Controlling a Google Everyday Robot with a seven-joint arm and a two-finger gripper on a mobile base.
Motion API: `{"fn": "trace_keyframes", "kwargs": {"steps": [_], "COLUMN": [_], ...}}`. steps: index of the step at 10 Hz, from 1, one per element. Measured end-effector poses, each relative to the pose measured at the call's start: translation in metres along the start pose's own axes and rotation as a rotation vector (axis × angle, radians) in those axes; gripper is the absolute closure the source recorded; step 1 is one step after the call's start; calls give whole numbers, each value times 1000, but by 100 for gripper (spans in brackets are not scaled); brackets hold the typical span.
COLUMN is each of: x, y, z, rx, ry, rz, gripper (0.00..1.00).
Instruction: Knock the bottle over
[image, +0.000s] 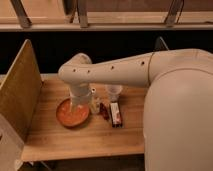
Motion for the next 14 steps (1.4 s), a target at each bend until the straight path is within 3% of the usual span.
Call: {"fn": "trace_keyframes", "kwargs": {"steps": [14], "x": [0], "y": [0], "z": [0], "rx": [0], "ry": [0], "rz": [0], "gripper": [37]}}
